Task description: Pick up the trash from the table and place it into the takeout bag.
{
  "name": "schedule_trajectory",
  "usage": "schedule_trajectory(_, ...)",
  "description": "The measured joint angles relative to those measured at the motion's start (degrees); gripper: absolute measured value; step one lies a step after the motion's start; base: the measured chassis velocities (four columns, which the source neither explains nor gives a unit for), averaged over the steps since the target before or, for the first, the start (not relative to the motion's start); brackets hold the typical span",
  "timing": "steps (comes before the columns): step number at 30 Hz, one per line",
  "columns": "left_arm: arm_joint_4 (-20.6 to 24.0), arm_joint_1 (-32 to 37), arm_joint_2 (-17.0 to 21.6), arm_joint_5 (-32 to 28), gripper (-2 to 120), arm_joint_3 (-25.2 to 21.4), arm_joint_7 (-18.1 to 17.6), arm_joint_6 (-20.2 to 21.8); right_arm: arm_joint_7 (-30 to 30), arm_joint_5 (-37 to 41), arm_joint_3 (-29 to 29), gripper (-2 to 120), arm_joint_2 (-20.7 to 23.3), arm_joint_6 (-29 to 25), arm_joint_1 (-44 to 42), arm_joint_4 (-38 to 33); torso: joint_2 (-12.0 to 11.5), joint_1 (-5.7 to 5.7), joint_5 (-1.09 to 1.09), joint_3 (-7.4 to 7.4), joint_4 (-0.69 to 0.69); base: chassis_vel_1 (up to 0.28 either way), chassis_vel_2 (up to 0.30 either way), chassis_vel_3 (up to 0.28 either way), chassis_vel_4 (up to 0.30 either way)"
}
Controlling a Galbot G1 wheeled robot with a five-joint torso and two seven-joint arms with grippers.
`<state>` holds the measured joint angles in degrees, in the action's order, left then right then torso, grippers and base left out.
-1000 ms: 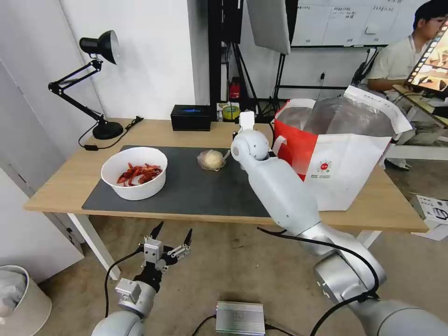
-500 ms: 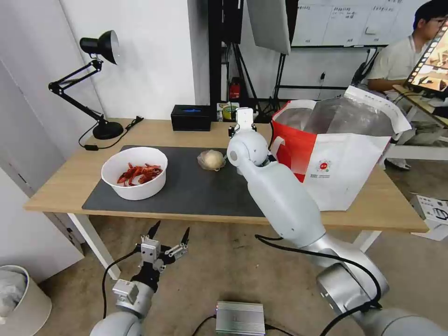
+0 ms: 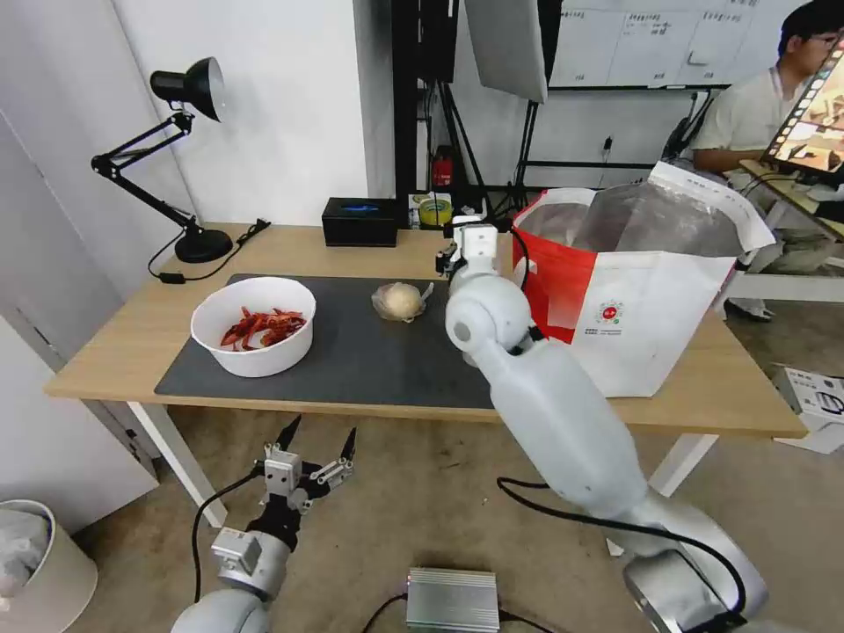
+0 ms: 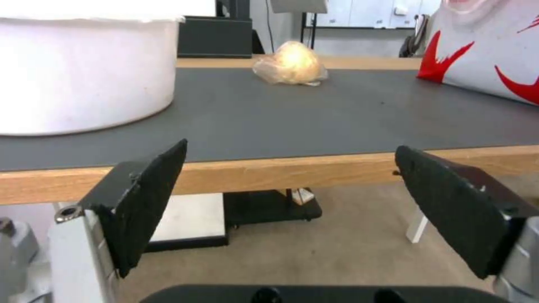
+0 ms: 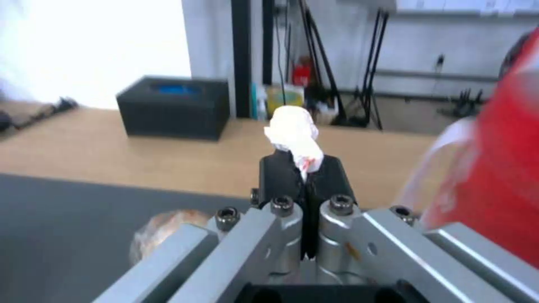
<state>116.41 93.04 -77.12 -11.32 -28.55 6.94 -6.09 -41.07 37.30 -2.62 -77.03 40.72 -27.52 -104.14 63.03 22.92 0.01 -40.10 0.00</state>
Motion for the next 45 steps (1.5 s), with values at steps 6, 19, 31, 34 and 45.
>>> schedule_trajectory(6,0.1,0.2,-0.4,0.6,100,0.3,-0.1,-0.2,4.9,-3.9,4.3,0,5.8,-1.8,-2.9,-7.0,0.0,0.00,0.01,0.00,-0.02,0.000,0.000,0.000,0.000)
schedule_trajectory(19,0.1,-0.6,-1.2,0.4,100,2.1,-1.2,0.5,7.5,-3.1,13.7,0,12.1,-1.8,-3.8,-10.0,0.0,0.00,0.00,0.00,0.00,0.000,0.000,0.000,0.000)
schedule_trajectory(31,0.0,-0.7,-1.2,0.8,100,2.4,-1.4,0.9,5.5,2.8,16.5,0,14.8,0.5,-4.0,-8.4,0.0,0.00,-0.01,-0.01,0.00,0.000,0.000,0.000,0.000)
schedule_trajectory(34,0.0,-0.7,-1.2,0.8,100,2.5,-1.4,0.9,5.1,3.2,16.7,0,14.9,0.6,-4.2,-8.3,0.0,0.00,-0.01,-0.01,0.00,0.000,0.000,0.000,0.000)
schedule_trajectory(45,-0.1,-0.7,-1.2,0.9,100,2.5,-1.4,0.9,4.7,4.2,17.1,29,14.8,0.6,-4.9,-8.3,0.0,0.00,-0.01,-0.01,0.00,0.000,0.000,0.000,0.000)
